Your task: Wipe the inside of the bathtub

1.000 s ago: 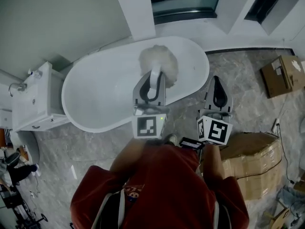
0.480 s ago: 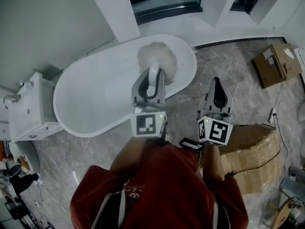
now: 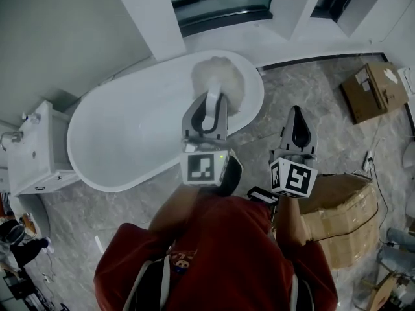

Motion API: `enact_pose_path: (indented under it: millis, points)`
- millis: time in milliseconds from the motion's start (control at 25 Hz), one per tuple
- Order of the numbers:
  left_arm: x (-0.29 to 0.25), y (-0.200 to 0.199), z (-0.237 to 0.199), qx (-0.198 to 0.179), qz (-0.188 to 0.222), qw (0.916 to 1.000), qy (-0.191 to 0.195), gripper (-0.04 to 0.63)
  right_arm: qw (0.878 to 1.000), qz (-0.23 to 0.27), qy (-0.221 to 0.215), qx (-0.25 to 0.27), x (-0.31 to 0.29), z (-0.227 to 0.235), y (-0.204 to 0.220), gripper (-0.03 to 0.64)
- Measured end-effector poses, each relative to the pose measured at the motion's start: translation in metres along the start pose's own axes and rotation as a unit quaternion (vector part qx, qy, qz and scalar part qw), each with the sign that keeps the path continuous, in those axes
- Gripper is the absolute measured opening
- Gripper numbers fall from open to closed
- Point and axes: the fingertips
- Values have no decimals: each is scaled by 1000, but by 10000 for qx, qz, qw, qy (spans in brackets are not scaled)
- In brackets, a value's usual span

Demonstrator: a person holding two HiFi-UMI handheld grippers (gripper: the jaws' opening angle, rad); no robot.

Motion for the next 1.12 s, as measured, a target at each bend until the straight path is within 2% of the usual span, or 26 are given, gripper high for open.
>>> enact_pose_path:
  millis: [320, 720, 880, 1120]
  points:
    - [-40, 27, -4, 2, -42, 10000, -75, 97, 9999, -30, -151, 68, -42, 7, 29, 11]
    - [-112, 69, -15, 87, -187, 9994, -267, 97, 9993, -95, -352, 67, -125, 30, 69, 11]
    - [-144, 88, -31, 112, -262, 9989, -381, 97, 9993, -19, -358, -40, -170, 33, 82, 11]
    - [-197, 111, -63, 156, -273, 9978, -577, 97, 9975, -28, -686, 180, -240, 26, 105, 11]
Point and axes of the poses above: the fingertips, and each gripper's own axes: x backward along the fingers, z to its right, y out of its underside, and after that the axes turned 14 degrees about z, right-handed
